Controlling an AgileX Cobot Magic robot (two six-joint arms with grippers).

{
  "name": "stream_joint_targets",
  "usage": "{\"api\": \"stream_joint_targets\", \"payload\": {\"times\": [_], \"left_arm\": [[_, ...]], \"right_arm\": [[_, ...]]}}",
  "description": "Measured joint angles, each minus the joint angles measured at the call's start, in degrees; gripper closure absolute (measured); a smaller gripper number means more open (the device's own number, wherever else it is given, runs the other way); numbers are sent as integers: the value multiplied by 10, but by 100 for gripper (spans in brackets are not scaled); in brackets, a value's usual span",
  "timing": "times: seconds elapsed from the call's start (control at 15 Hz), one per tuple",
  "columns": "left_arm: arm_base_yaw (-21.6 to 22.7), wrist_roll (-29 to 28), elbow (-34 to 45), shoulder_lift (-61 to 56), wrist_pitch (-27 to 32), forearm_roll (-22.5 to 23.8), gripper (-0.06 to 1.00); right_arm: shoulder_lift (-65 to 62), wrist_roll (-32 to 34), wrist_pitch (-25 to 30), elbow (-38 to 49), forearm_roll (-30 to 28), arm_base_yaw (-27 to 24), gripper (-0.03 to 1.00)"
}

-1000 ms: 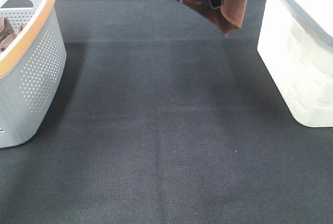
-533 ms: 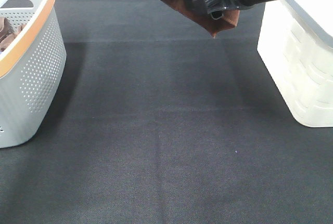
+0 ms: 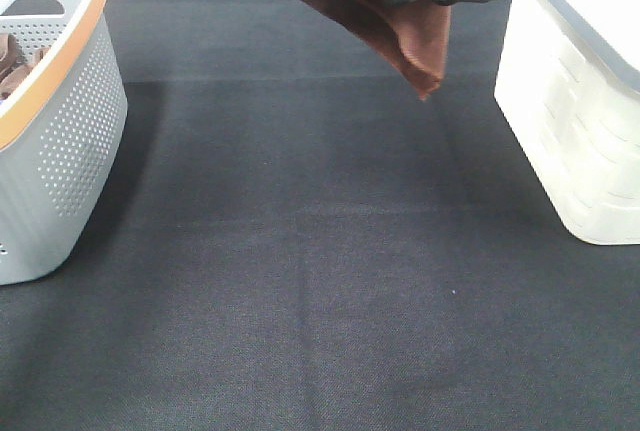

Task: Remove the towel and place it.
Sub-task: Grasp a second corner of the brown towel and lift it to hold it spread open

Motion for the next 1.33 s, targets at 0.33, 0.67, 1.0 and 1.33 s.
{"api": "stream_joint_targets", "payload": {"times": [0.33, 0.67, 1.0, 1.33], "left_arm": [[53, -6, 0, 0, 22, 39, 94], [57, -50, 0, 0, 79, 183, 94], [57, -84, 0, 0, 161, 338, 94], [57, -87, 0, 0, 201, 502, 94]], "right_arm": [[-18, 204, 69, 0, -172, 0, 97], [-39, 286, 143, 0, -248, 0, 97], [-40, 347, 203, -32, -304, 0, 97], [-40, 547, 249, -130, -497, 0, 97]]}}
